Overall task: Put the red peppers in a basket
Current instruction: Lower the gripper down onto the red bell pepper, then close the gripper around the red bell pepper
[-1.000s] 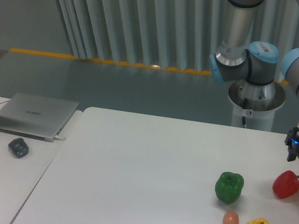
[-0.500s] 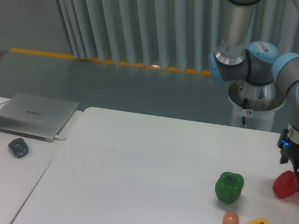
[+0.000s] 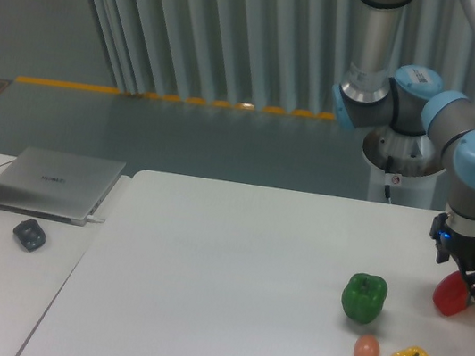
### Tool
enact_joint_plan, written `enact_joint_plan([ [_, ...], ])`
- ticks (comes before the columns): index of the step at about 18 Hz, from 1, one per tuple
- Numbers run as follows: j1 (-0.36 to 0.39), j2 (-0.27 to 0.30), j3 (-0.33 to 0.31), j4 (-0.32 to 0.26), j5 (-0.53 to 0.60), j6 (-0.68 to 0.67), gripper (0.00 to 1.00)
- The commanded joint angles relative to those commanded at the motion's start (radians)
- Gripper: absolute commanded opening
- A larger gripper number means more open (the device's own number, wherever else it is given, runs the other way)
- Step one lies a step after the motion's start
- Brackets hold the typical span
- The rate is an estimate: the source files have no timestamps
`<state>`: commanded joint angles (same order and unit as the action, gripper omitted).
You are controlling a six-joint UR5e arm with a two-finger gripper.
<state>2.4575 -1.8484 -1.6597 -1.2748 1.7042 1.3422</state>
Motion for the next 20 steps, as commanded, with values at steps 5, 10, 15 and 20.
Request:
enact_joint_plan([
  [5, 0.0, -0.015, 0.0, -0.002, 0.005, 0.0, 1.0],
  [10, -0.002, -0.034, 0.0, -0.002, 0.032, 0.009, 1.0],
  [15, -0.025, -0.057, 0.008, 0.0, 0.101, 0.011, 1.0],
  [20, -0.044, -0.078, 0.009, 0.0, 0.121, 0.0, 1.0],
])
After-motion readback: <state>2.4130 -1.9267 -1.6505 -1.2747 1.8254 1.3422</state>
